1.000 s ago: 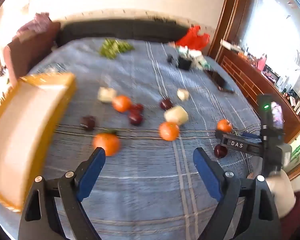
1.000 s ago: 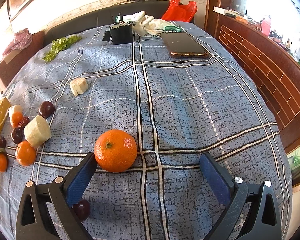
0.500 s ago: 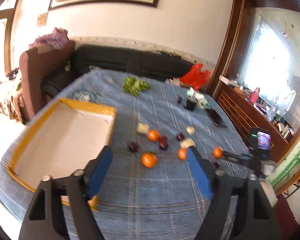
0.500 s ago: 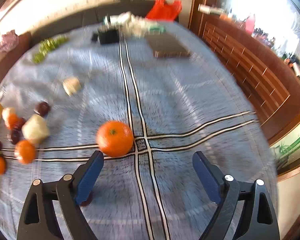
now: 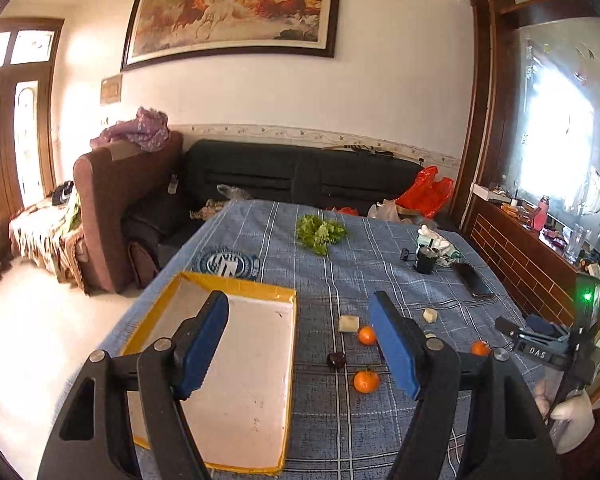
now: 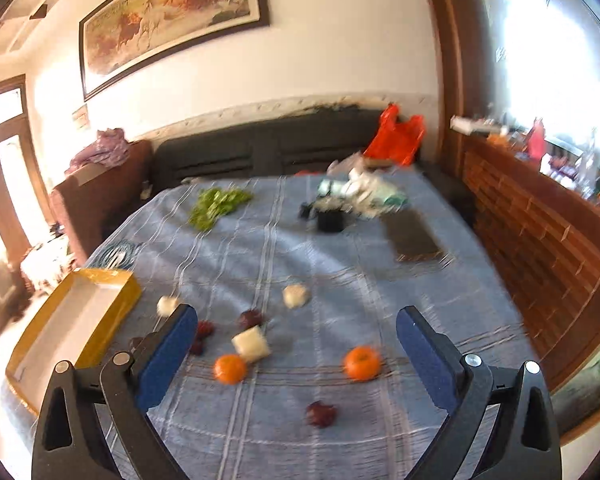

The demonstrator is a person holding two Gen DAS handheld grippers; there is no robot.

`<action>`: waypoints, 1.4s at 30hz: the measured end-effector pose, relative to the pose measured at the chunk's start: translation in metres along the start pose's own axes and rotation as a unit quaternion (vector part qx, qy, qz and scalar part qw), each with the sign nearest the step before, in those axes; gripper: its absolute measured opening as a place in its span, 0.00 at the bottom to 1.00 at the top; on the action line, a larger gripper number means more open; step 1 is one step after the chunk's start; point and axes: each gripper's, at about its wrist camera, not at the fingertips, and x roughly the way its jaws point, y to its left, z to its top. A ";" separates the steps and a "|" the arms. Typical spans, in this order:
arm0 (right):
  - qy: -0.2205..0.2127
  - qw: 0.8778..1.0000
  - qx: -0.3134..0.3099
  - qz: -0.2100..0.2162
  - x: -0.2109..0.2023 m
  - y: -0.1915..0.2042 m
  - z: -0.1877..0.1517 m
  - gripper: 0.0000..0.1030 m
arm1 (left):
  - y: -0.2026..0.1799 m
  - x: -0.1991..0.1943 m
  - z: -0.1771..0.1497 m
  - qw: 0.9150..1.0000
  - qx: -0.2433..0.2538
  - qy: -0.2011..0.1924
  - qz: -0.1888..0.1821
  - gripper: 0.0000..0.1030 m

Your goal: Organize fruits

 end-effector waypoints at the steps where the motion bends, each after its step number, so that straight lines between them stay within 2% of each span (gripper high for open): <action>1: 0.008 1.000 0.000 0.004 0.004 -0.001 -0.004 0.93 | 0.001 0.004 -0.005 1.000 -0.008 0.007 -0.005 0.70; 7: 0.050 0.998 0.020 0.011 0.021 -0.019 -0.024 0.78 | 0.011 0.025 -0.032 0.998 -0.048 0.034 0.003 0.70; 12: 0.069 0.997 0.016 0.000 0.021 -0.026 -0.051 0.74 | 0.023 0.032 -0.040 0.995 -0.086 0.045 -0.006 0.69; 15: 0.066 0.998 0.014 -0.004 0.017 -0.025 -0.060 0.74 | 0.027 0.025 -0.039 0.996 -0.078 0.033 0.014 0.69; 19: 0.049 0.999 0.020 0.002 0.011 -0.020 -0.054 0.74 | 0.042 0.006 -0.031 0.996 -0.082 0.008 0.036 0.69; 26: -0.014 1.000 0.012 0.008 -0.026 -0.012 -0.020 0.74 | 0.078 -0.027 -0.021 0.990 -0.122 -0.031 0.066 0.69; 28: -0.033 0.999 0.005 -0.001 -0.040 -0.012 0.000 0.74 | 0.079 -0.034 -0.016 0.990 -0.121 -0.039 0.065 0.69; 32: -0.102 0.995 -0.005 -0.021 -0.084 -0.018 0.059 0.75 | 0.072 -0.047 -0.013 0.990 -0.117 -0.061 0.051 0.69; 36: -0.136 0.990 -0.009 -0.018 -0.120 -0.024 0.109 0.78 | 0.065 -0.040 -0.015 0.991 -0.117 -0.047 0.034 0.69; 39: -0.144 0.989 -0.026 -0.019 -0.137 -0.021 0.119 0.83 | 0.057 -0.040 -0.015 0.992 -0.117 -0.046 0.021 0.69; 42: -0.129 0.991 -0.044 -0.012 -0.134 -0.014 0.099 0.89 | 0.044 -0.038 -0.017 0.994 -0.105 -0.043 0.010 0.69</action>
